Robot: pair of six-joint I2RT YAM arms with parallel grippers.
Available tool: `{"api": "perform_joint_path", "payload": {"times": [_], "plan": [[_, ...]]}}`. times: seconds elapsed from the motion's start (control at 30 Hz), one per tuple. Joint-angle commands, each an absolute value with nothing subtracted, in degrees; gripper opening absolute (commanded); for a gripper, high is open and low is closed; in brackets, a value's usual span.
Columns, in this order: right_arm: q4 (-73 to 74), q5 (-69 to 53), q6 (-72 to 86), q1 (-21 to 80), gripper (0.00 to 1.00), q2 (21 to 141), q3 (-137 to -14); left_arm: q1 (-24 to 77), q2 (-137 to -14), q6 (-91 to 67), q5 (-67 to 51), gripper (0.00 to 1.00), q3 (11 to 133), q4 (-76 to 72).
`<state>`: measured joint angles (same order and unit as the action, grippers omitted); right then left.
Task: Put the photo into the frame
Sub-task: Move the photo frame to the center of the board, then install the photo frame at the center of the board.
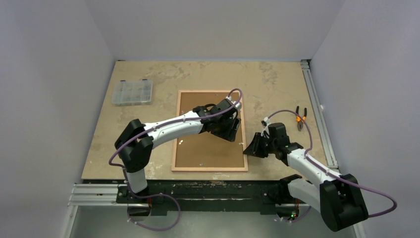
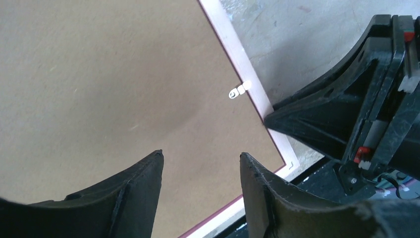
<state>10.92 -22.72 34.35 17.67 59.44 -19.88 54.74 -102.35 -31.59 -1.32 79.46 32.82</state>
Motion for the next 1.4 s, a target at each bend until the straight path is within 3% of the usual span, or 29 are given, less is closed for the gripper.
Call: {"api": "perform_joint_path", "payload": {"times": [0.0, 0.3, 0.77, 1.17, 1.37], "plan": [[12.57, -26.61, 35.03, 18.36, 0.0, 59.4, -19.07, 56.2, -105.36, -28.1, -0.2, 0.56, 84.61, 33.24], [12.18, -26.08, 35.24, 18.71, 0.0, 60.3, -18.98, 58.92, -112.39, -23.91, -0.18, 0.53, 90.53, 34.24], [12.93, -24.37, 35.77, 18.68, 0.0, 60.03, -18.98, 63.77, -119.79, -20.78, 11.02, 0.54, 94.79, 37.0], [13.15, -23.58, 36.12, 18.72, 0.0, 60.67, -18.98, 63.9, -123.99, -24.93, 20.08, 0.39, 97.51, 39.58], [13.05, -23.29, 36.2, 18.8, 0.0, 61.87, -19.07, 63.81, -122.3, -28.49, 18.95, 0.34, 95.89, 36.09]]}}
